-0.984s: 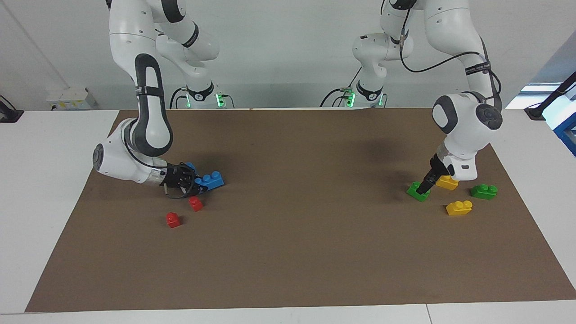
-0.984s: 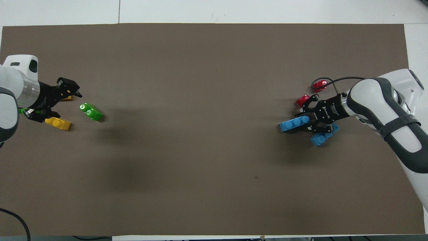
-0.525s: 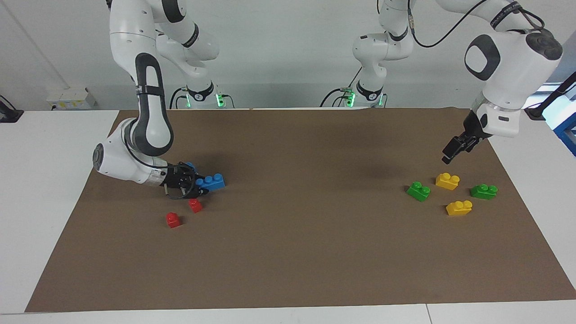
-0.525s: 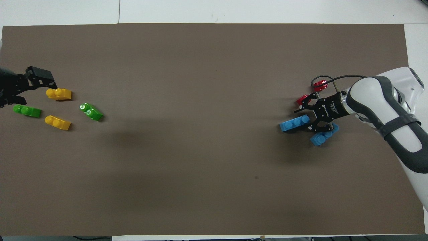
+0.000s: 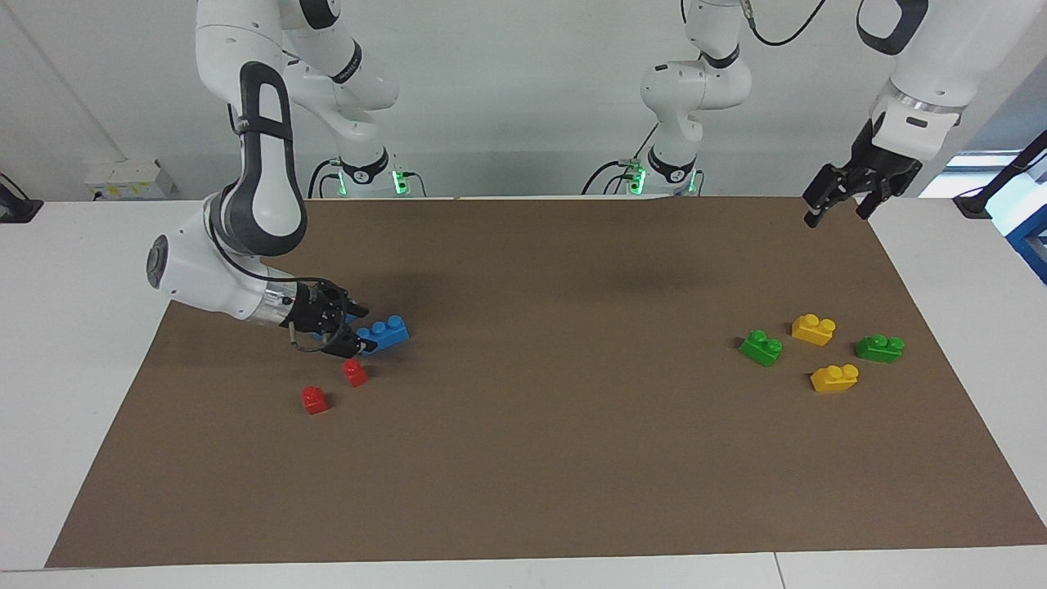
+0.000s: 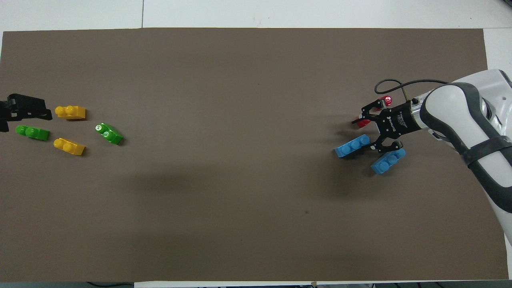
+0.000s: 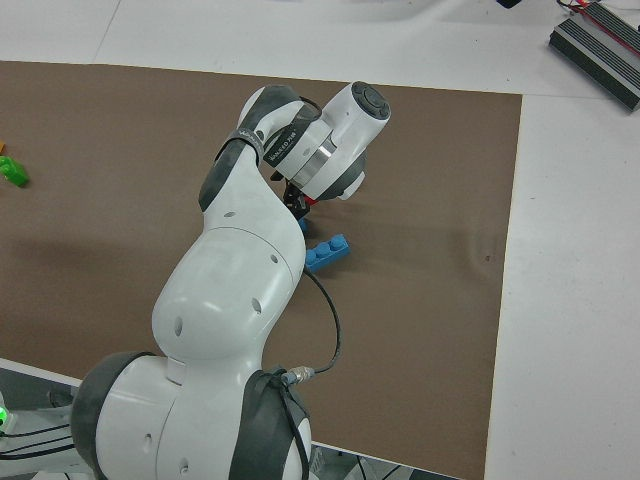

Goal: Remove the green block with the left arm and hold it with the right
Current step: 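Release the blue block with the right gripper while the left gripper withdraws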

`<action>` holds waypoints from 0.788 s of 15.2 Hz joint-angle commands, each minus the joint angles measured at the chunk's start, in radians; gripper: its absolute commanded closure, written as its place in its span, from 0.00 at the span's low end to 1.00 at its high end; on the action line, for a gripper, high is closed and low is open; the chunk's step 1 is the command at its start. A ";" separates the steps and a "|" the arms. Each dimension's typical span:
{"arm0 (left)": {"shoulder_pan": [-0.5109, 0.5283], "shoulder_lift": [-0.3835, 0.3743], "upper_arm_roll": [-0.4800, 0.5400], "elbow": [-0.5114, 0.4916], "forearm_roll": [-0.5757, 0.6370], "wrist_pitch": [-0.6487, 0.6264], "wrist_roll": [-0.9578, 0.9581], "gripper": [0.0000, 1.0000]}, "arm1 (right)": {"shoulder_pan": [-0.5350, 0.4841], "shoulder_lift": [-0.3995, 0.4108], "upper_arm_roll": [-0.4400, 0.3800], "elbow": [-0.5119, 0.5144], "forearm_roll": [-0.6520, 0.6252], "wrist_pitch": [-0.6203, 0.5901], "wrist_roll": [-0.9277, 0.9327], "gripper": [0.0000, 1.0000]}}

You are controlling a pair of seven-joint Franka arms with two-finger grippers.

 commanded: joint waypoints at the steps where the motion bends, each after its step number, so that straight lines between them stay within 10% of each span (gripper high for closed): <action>1: -0.004 -0.051 -0.008 -0.023 0.014 -0.062 0.039 0.00 | 0.009 -0.052 0.005 0.084 -0.058 -0.036 0.021 0.00; 6: -0.027 -0.060 -0.011 -0.060 0.014 0.027 0.009 0.00 | 0.036 -0.064 0.005 0.285 -0.365 -0.052 -0.005 0.00; 12: -0.025 0.009 -0.014 -0.011 0.026 0.004 0.012 0.00 | 0.036 -0.184 0.002 0.293 -0.607 -0.052 -0.247 0.00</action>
